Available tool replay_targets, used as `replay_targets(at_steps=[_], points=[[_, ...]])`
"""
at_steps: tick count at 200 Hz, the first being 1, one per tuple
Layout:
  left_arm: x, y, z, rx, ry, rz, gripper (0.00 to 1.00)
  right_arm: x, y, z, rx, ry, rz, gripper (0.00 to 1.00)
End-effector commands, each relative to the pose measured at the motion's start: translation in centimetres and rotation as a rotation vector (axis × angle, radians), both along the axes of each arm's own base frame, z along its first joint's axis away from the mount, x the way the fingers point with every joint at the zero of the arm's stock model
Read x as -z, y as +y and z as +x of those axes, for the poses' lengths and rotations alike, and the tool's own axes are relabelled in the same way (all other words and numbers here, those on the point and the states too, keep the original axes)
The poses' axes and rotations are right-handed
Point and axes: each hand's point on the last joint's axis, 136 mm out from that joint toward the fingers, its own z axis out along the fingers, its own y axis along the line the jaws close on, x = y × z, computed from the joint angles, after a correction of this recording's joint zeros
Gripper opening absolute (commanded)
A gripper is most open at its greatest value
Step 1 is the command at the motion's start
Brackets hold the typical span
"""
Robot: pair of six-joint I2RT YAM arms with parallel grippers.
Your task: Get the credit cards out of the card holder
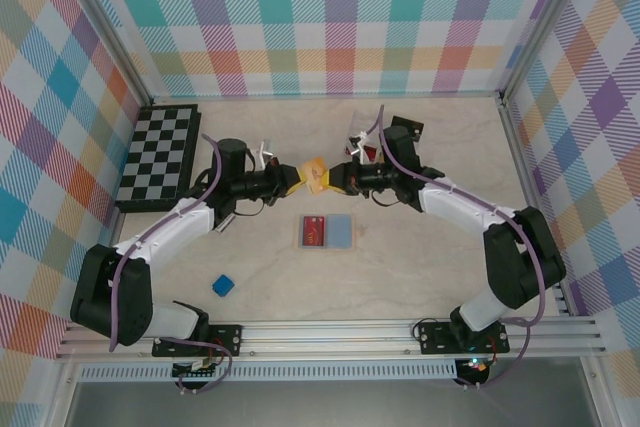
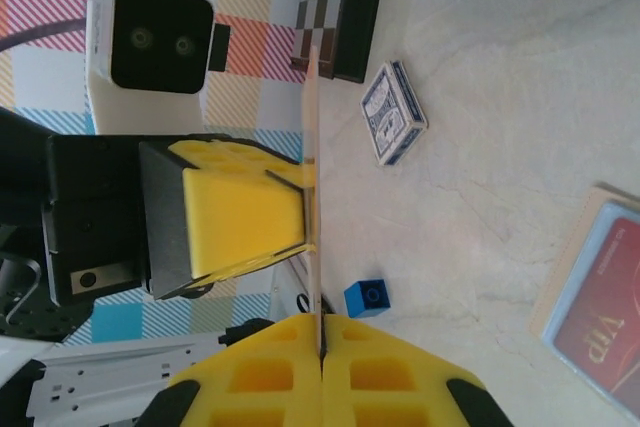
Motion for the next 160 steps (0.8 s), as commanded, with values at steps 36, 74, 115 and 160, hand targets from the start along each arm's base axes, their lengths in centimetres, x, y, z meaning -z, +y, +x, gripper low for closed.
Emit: replay_targets(at_steps=[36, 74, 115, 160], points=[[2.6, 7.8, -1.4, -0.119, 0.051, 0.542, 0.57, 1.1, -5.7, 2.2, 0.100, -0.298, -0.429, 0.00], [2.2, 12.0, -2.1, -0.146, 0.046, 0.777, 0.84, 0.0, -10.2, 3.7, 0.072, -0.557, -0.719, 0.00], [2.1, 14.4, -2.4, -0.163, 0.014, 0.876, 1.00, -0.3, -13.3, 5.4, -0.106, -0.791, -0.923, 0.00], [2.4, 14.3, -2.6, -0.159, 0.014, 0.857, 1.00, 1.2, -15.7, 7.6, -0.326, -0.932, -0.969, 0.00]])
